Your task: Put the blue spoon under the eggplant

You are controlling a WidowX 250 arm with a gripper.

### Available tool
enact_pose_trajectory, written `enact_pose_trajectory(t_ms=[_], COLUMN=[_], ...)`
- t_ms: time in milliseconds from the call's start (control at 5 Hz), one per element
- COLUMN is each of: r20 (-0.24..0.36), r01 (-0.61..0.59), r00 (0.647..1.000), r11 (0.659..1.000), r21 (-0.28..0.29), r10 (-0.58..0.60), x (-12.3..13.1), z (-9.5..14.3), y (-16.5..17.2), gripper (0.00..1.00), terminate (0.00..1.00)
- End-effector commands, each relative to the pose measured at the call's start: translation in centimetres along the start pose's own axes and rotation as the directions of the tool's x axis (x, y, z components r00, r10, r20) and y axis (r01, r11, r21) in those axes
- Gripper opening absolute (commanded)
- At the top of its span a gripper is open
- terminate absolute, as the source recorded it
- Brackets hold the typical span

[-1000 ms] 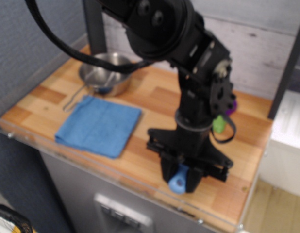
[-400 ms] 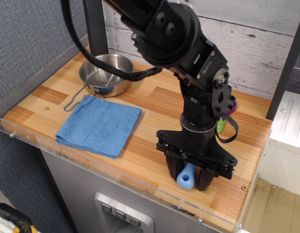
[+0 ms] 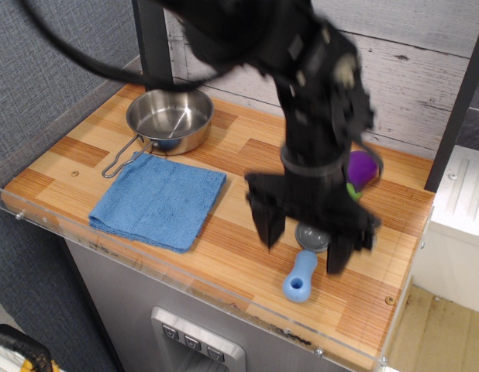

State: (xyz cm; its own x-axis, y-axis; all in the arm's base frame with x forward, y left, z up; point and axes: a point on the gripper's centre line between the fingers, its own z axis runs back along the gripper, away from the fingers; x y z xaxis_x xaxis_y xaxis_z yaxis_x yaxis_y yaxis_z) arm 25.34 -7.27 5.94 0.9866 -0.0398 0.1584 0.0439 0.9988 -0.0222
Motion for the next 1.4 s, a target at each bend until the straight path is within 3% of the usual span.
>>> enact_pose_trajectory(t_ms=[0, 200, 600, 800, 1000, 1200], r20=[0.126, 0.114, 0.029, 0.024, 0.024, 0.024], r01=[-0.138, -0.136, -0.013, -0.029, -0.029, -0.029], r00=[0.983, 0.985, 1.000, 0.999, 0.999, 0.999], r11=[0.990, 0.990, 1.000, 0.998, 0.998, 0.998], r21=[0.022, 0.028, 0.016, 0.053, 0.053, 0.053], r10=[0.134, 0.133, 0.012, 0.028, 0.028, 0.028], x=[2.4, 3.5, 6.5, 6.1, 6.1, 6.1], z=[7.1, 7.3, 6.4, 6.4, 6.4, 6.4], y=[6.4, 9.0, 10.0, 10.1, 10.1, 10.1], gripper=[1.00, 1.00, 1.00, 1.00, 1.00, 1.00], terminate=[0.00, 0.00, 0.00, 0.00, 0.00, 1.00])
